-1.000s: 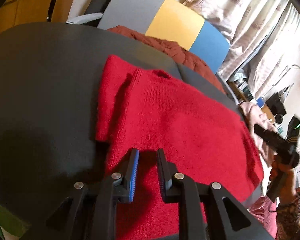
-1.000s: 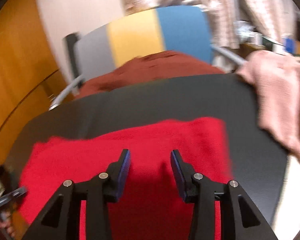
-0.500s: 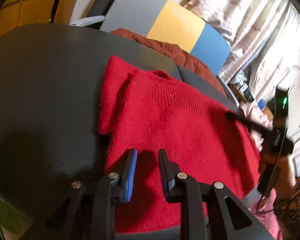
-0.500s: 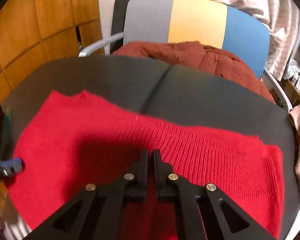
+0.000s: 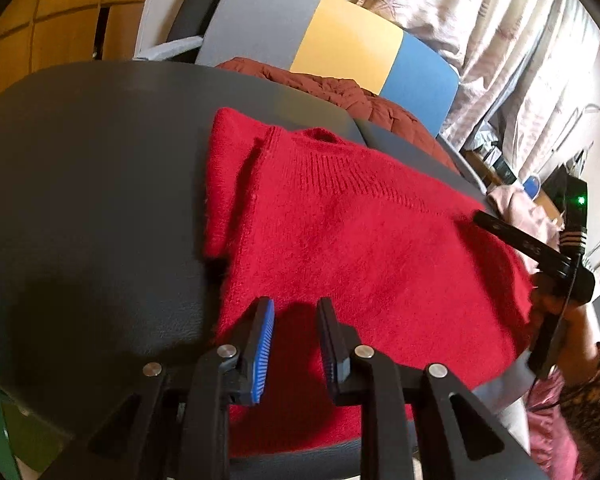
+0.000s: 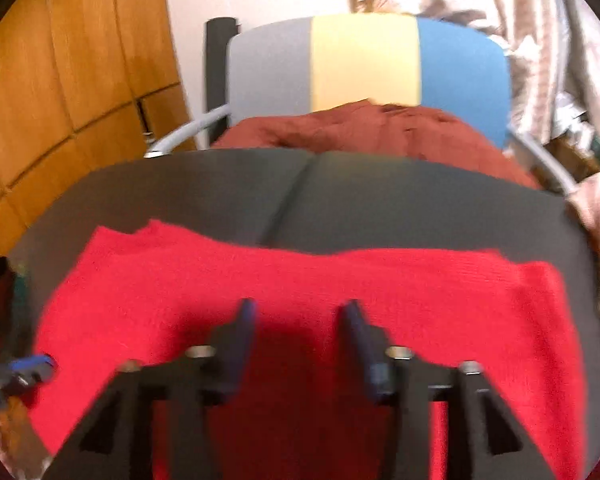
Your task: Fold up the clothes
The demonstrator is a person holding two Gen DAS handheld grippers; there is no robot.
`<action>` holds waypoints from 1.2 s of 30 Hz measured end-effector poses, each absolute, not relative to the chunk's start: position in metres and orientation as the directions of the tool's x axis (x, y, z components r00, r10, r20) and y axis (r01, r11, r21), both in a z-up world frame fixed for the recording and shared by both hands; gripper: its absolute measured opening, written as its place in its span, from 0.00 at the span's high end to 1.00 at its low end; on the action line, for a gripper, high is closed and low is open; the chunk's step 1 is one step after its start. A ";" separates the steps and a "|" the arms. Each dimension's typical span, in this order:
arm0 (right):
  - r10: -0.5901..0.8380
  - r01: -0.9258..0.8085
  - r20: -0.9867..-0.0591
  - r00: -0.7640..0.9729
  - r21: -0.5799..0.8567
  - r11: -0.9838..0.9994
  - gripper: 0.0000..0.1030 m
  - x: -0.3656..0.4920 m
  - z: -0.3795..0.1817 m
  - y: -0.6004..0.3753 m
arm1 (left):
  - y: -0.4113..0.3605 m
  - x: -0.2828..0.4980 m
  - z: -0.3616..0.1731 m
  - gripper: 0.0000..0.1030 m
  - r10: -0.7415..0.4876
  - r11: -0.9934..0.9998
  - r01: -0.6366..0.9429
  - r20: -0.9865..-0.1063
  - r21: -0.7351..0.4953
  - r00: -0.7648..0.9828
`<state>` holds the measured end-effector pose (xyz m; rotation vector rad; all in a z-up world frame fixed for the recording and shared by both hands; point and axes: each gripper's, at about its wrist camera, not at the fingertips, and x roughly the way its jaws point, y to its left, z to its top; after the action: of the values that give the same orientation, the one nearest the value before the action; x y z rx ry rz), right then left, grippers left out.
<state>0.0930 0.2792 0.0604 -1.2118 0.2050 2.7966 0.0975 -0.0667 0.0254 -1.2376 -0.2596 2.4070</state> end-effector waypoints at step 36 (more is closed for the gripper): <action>-0.143 -0.374 -0.709 -0.691 0.520 -0.768 0.82 0.180 0.046 0.432 | 0.085 0.153 0.021 0.78 0.586 -0.720 -0.641 -0.729 -0.267 -0.354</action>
<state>0.1795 0.4321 0.0463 -1.1673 1.0054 2.5824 0.1529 0.0852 0.0209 -1.0978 0.0816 2.1068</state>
